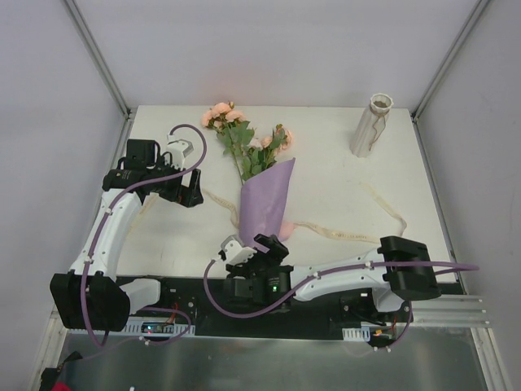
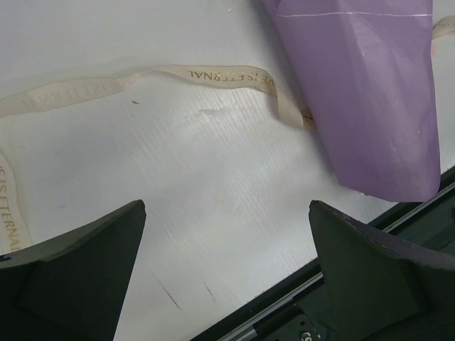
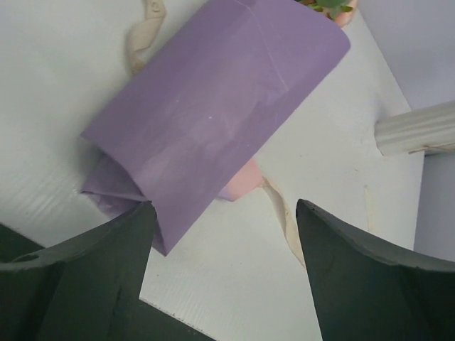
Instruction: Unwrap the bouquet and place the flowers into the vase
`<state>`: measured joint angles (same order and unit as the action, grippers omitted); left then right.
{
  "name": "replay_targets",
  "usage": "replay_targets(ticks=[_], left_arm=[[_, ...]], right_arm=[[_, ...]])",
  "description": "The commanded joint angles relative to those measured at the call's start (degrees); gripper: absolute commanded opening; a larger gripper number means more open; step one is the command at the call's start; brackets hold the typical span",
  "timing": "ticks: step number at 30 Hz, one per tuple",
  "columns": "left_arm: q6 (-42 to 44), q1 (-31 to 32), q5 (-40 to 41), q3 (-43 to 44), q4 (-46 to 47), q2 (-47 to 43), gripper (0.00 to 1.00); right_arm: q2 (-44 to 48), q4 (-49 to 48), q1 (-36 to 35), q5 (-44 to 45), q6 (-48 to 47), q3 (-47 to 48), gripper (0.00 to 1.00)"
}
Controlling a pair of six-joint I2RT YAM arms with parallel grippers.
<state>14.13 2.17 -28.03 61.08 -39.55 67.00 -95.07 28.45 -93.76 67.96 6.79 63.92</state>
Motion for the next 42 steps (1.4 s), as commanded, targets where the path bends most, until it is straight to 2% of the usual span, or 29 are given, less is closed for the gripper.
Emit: replay_targets(ticks=[1, 5, 11, 14, 20, 24, 33, 38, 42], left_arm=[[1.0, -0.2, -1.1, 0.5, -0.7, -1.9, 0.99], [1.2, -0.2, -1.1, 0.3, -1.0, -2.1, 0.99], [0.9, -0.2, -1.1, 0.4, -0.9, -2.0, 0.99], [0.6, -0.2, -1.1, 0.8, -1.0, -1.8, 0.99], [0.6, -0.2, -1.2, 1.3, -0.9, -1.5, 0.99], [0.8, -0.2, -1.1, 2.0, -1.1, -1.9, 0.99], [1.2, -0.2, -1.0, 1.3, -1.3, -2.1, 0.99], [1.6, -0.2, -0.8, 1.1, -1.4, -2.4, 0.99], [2.7, -0.2, -2.9, 1.1, -1.3, -3.2, 0.99]], right_arm=[[4.3, -5.6, -0.8, -9.9, -6.4, 0.5, 0.83], [4.0, -7.0, -0.8, -16.2, -10.5, 0.1, 0.84], [-0.6, -6.5, 3.4, -15.6, -13.6, 0.2, 0.84], [0.2, -10.3, 7.0, -16.3, -15.8, -2.7, 0.84], [-4.1, -16.7, 7.8, -14.1, -25.1, -2.1, 0.82], [-7.6, -19.4, 7.8, -14.0, -27.4, -1.8, 0.82], [-12.9, -29.2, 7.4, 0.2, -32.0, 2.3, 0.78], [-9.3, -35.4, 7.6, 7.4, -36.7, 5.4, 0.74], [-2.6, -30.5, 7.4, 10.8, -31.9, 6.6, 0.69]])
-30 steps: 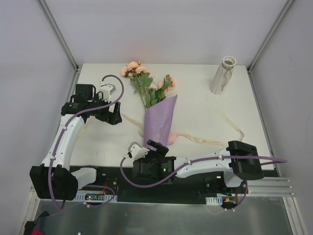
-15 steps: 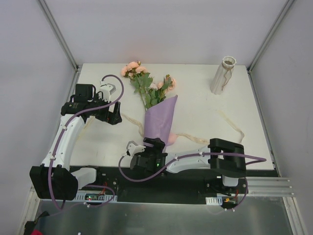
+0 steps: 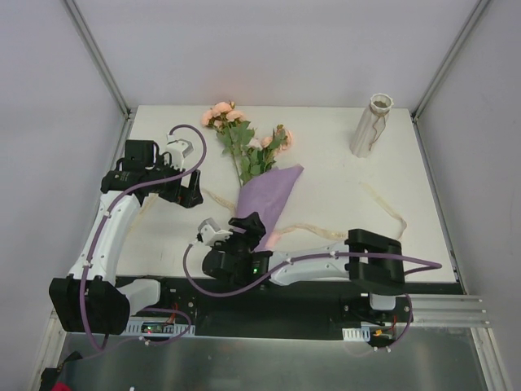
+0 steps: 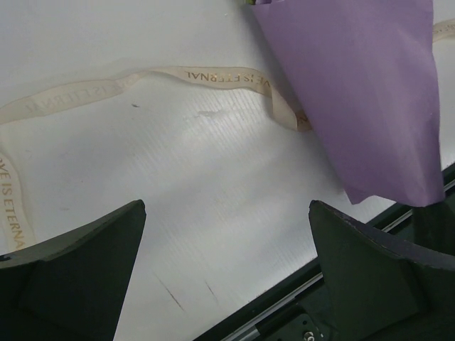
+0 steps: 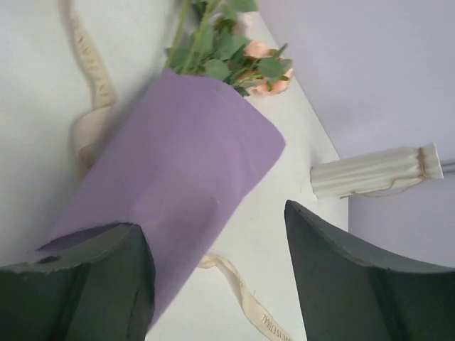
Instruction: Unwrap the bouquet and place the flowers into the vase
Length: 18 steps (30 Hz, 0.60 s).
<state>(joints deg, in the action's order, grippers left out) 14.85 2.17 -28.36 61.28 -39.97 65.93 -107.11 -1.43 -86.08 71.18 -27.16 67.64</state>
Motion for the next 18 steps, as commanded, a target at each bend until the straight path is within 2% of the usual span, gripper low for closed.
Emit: replay_targets(ticks=[1, 4, 7, 8, 9, 10, 11, 14, 18], left_arm=[[1.8, -0.2, -2.8, 1.0, -1.0, -2.0, 0.99], [1.8, -0.2, -2.3, 1.7, -1.0, -1.7, 0.99], [1.8, -0.2, -2.1, 2.1, -0.9, -1.2, 0.99], [1.8, -0.2, -2.1, 2.2, -1.0, -1.1, 0.99], [1.8, -0.2, -2.2, 2.5, -1.0, -0.8, 0.99], [1.9, -0.2, -2.1, 2.8, -0.9, -0.7, 0.99], [1.9, -0.2, -2.1, 3.0, -0.9, -0.6, 0.99], [1.8, -0.2, -2.2, 4.5, -1.0, 0.2, 0.99], [0.7, -0.2, -2.5, 6.4, -1.0, 0.9, 0.99]], right_arm=[[10.9, 0.3, -0.6, 8.5, 4.1, 2.1, 0.69], [14.6, 6.6, -2.2, 12.3, 11.8, 0.0, 0.71], [15.4, 31.1, -4.5, 16.3, 36.0, 4.5, 0.77], [13.5, 59.4, -5.1, 16.6, 50.7, 8.3, 0.78], [11.5, 75.5, -6.0, 16.7, 81.9, 15.2, 0.79], [9.1, 91.0, -6.4, 16.2, 100.4, 18.2, 0.8], [7.0, 96.5, -6.7, 15.3, 98.5, 18.3, 0.81], [7.7, 96.4, -9.4, 13.0, 102.8, 14.9, 0.84], [8.9, 96.4, -9.9, 11.6, 104.7, 15.2, 0.86]])
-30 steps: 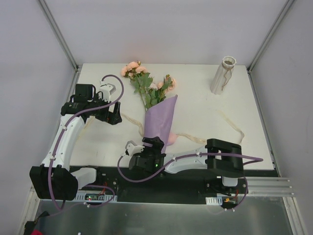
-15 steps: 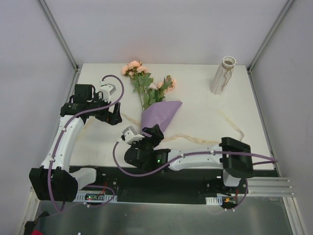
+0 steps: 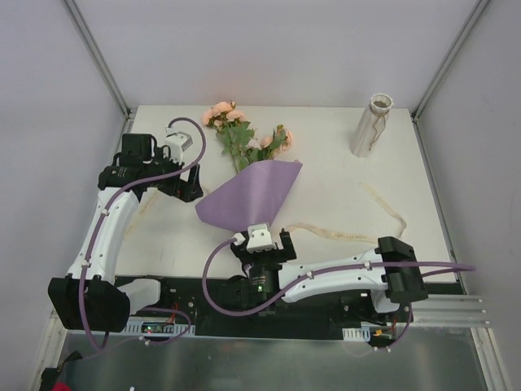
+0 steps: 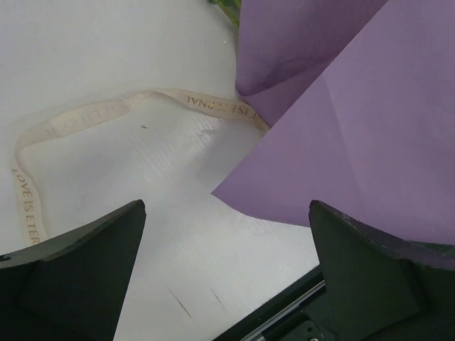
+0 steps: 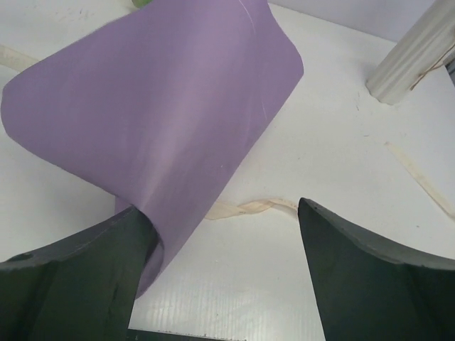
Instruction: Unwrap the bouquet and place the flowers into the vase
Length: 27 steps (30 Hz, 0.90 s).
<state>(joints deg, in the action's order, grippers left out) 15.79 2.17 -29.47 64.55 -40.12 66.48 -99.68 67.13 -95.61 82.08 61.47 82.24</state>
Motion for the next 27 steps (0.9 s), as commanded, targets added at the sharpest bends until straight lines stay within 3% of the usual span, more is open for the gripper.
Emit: replay_targets(ticks=[1, 8, 17, 25, 27], left_arm=[[-0.4, -0.2, -1.3, 3.3, -0.8, 0.3, 0.99], [-0.7, -0.2, -0.3, 4.3, -0.8, -0.9, 0.99], [-0.1, 0.7, -1.7, 5.4, -1.5, -0.4, 0.99], [2.9, 19.8, 4.3, 8.3, -1.8, 7.4, 0.99], [3.8, 22.2, 4.2, 11.6, -1.8, 12.7, 0.99]], right_arm=[[2.5, 27.9, -0.4, 2.0, 15.8, 0.9, 0.86], [21.0, 27.9, 4.3, 7.4, 14.9, 0.6, 0.88], [31.9, 27.9, 5.9, 7.4, 13.9, -2.3, 0.93], [34.1, 27.8, 9.5, 4.7, 6.8, 1.6, 0.92], [34.7, 27.7, 15.6, -1.2, 3.3, 2.8, 0.88]])
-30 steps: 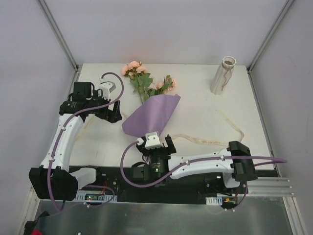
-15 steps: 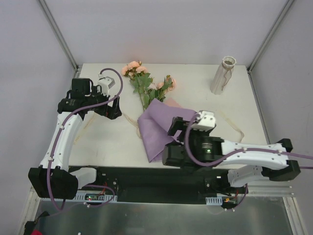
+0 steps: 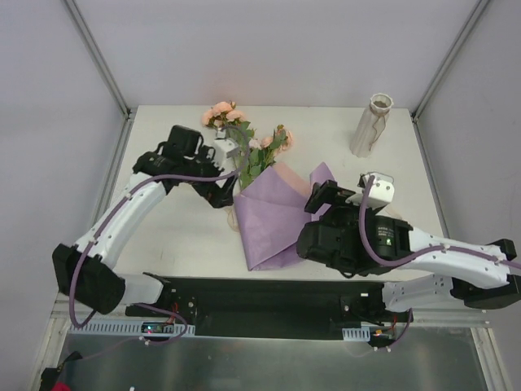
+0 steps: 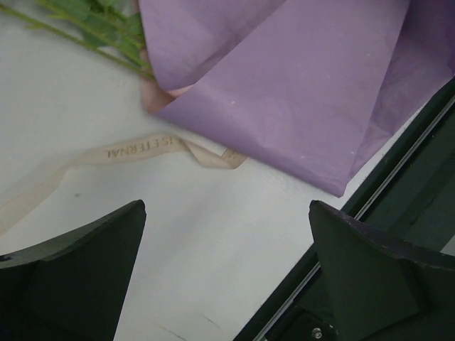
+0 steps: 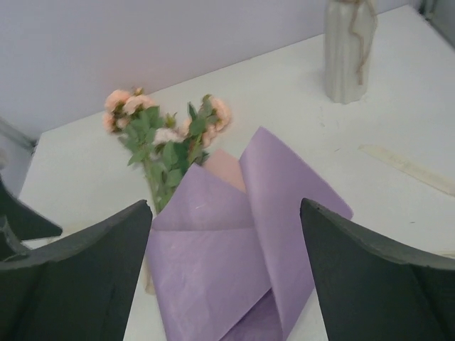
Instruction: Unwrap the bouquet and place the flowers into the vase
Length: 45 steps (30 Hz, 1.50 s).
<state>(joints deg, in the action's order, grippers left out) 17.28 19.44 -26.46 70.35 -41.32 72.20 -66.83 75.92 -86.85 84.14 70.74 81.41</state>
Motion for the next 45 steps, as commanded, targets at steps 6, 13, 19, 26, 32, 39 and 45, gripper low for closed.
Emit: replay_targets(ticks=[6, 13, 19, 26, 32, 39, 45], left_arm=[[4.1, 11.5, 2.3, 16.3, -0.6, 22.0, 0.99], [2.2, 11.7, 2.9, 20.4, 1.4, 27.3, 0.99], [1.1, 5.7, 2.1, 17.7, 1.8, 23.6, 0.99], [0.6, -4.8, -0.2, 14.0, 1.2, 16.4, 0.99], [0.0, -10.5, -1.1, 12.4, -0.3, 9.9, 0.99], [-0.9, -13.6, 0.1, 12.2, -1.5, 6.0, 0.99], [-1.3, -13.9, 0.2, 12.1, -2.5, 3.2, 0.99]], right_arm=[[7.6, 8.1, 33.8, -21.1, -41.5, 8.3, 0.87], [2.4, -29.7, 34.4, -52.7, -54.4, -3.3, 0.88], [-7.5, -34.6, 35.0, -55.0, -54.0, -3.6, 0.89], [-9.4, -44.0, 45.4, -62.1, -49.2, -17.7, 0.88], [-8.5, -50.4, 48.1, -68.8, -46.7, -24.9, 0.81], [-8.4, -56.0, 49.6, -73.1, -44.5, -30.7, 0.72], [-10.0, -59.6, 51.3, -75.9, -43.6, -32.4, 0.49]])
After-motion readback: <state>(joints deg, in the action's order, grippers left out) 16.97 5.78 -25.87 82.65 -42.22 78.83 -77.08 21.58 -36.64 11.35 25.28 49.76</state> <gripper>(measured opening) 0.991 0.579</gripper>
